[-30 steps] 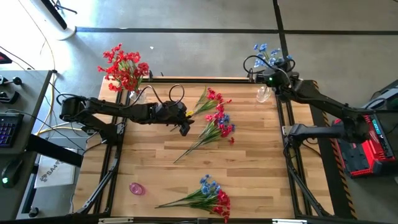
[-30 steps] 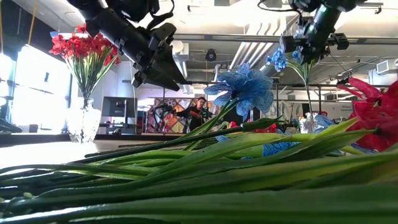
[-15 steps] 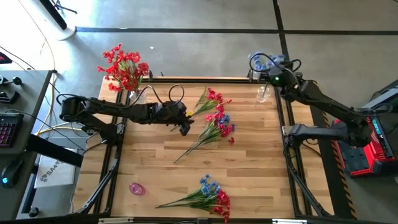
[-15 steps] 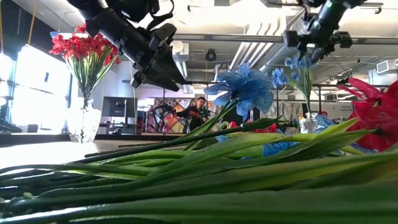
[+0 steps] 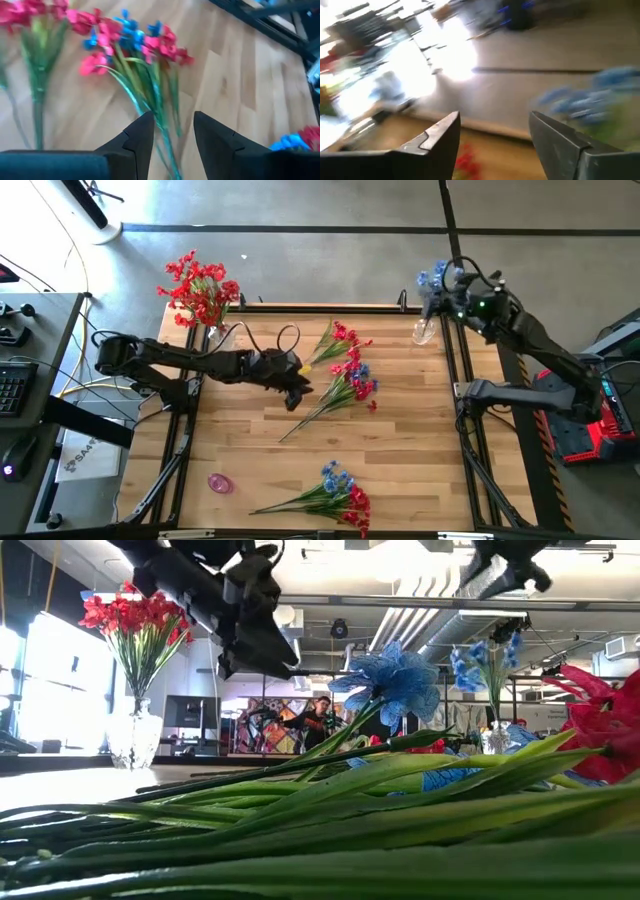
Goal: Sort flowers into vase by color
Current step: Put the bottom blue flower into the right transparent vase
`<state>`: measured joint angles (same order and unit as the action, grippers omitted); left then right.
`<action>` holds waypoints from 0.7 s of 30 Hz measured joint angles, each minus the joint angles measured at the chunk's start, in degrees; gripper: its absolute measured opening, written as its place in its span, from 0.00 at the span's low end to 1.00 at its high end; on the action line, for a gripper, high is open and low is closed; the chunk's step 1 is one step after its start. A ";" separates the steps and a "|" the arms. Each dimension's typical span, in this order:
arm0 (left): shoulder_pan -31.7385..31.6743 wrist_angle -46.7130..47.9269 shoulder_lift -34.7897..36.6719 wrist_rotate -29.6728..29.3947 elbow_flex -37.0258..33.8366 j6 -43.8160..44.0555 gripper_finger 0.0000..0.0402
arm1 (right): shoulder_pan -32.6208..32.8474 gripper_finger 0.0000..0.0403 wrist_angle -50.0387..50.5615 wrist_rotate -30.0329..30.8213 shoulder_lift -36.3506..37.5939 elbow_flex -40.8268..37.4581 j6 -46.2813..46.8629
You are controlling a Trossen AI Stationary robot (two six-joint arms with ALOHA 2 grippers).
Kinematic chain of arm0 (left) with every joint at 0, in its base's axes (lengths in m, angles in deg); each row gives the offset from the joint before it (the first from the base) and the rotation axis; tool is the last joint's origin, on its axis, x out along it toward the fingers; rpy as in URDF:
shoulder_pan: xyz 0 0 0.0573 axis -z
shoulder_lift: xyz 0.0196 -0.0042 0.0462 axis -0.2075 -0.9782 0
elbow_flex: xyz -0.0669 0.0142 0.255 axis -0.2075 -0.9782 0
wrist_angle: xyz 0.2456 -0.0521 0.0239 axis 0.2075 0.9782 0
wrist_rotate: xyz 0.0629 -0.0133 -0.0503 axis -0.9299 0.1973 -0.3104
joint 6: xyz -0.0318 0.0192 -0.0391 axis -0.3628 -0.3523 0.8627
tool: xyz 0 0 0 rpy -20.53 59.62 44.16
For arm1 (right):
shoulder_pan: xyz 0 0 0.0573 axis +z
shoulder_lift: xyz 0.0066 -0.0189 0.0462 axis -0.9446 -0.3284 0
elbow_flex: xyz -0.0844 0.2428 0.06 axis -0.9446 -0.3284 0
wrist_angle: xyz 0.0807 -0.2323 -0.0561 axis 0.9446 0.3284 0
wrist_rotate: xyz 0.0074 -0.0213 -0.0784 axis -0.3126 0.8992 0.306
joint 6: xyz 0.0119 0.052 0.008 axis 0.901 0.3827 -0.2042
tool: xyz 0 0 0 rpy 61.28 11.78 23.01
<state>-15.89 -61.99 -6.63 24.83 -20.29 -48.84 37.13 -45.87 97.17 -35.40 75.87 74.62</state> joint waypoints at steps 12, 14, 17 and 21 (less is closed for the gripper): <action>11.14 -2.92 -5.03 2.50 -0.04 4.26 0.31 | 22.65 0.50 6.71 -7.48 -5.65 0.00 8.12; 14.30 -2.98 -5.04 4.97 -0.04 3.57 0.30 | 26.83 0.49 7.61 -5.83 -7.29 0.00 9.32; 19.44 -3.04 -5.04 5.43 -0.04 5.42 0.29 | 31.97 0.49 8.76 -3.41 -9.75 0.00 11.37; 26.43 -3.34 -5.76 2.98 -0.02 8.82 0.28 | 37.98 0.49 8.96 -0.10 -13.24 0.00 14.65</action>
<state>10.55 -65.33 -12.39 27.81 -20.30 -40.02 75.11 -36.91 97.08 -48.64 75.87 89.27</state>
